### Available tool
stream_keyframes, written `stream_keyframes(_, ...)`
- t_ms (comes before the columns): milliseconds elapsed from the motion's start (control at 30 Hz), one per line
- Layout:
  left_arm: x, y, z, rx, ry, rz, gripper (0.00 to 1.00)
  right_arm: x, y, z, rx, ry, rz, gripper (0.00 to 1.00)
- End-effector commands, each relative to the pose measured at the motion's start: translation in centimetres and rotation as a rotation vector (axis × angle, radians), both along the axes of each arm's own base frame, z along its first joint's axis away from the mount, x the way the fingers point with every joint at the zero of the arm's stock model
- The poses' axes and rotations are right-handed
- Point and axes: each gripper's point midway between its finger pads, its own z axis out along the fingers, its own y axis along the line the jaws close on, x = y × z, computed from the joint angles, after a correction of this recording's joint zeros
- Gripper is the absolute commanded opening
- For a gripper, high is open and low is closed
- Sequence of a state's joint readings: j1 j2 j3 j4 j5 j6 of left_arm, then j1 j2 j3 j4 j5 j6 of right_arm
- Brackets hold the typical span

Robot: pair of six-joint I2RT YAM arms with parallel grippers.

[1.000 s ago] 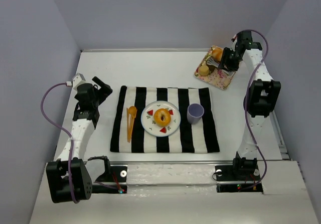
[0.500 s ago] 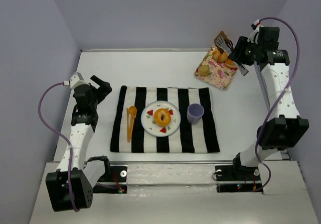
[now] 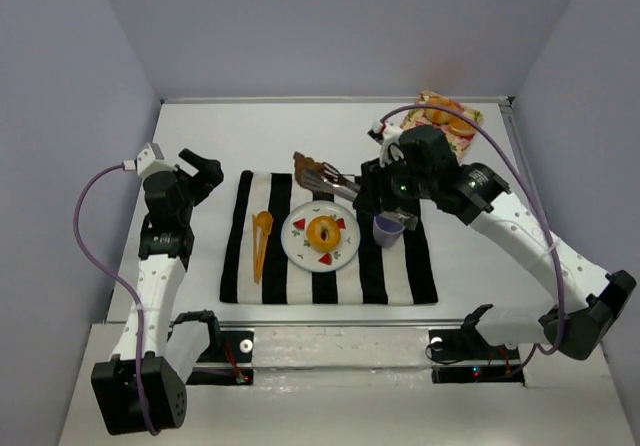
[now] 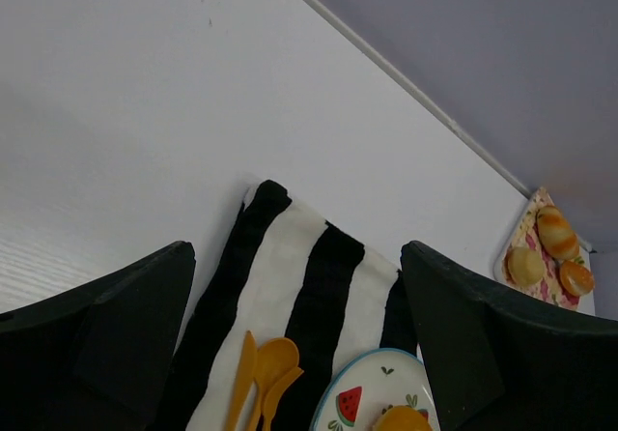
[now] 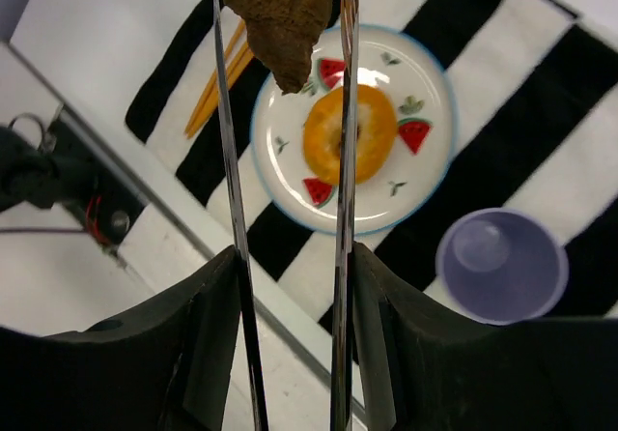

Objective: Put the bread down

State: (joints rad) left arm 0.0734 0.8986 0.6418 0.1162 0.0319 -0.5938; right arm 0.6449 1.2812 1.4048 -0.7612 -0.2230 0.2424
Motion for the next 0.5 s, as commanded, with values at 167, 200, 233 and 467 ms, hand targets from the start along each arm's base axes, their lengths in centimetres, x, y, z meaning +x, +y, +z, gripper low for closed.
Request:
stream_keyframes(167, -0.4, -0.7, 1.8, -0.013, -0.073, -0.032, 0.99, -6.7, 7.8, -6.3, -0.083, 0.169, 0.273, 0.31)
stream_keyframes(200, -0.5, -0.7, 1.8, -0.012, -0.071, -0.031, 0.99, -6.5, 7.8, -7.0, -0.102, 0.182, 0.263, 0.32)
stream_keyframes(233, -0.6, -0.7, 1.9, -0.012, -0.076, -0.031, 0.99, -6.4, 7.9, -7.9, -0.118, 0.200, 0.257, 0.32)
stream_keyframes(467, -0.8, -0.8, 2.0, -0.016, -0.085, -0.031, 0.99, -5.8, 5.9, -12.4, -0.266, 0.265, 0.164, 0.42)
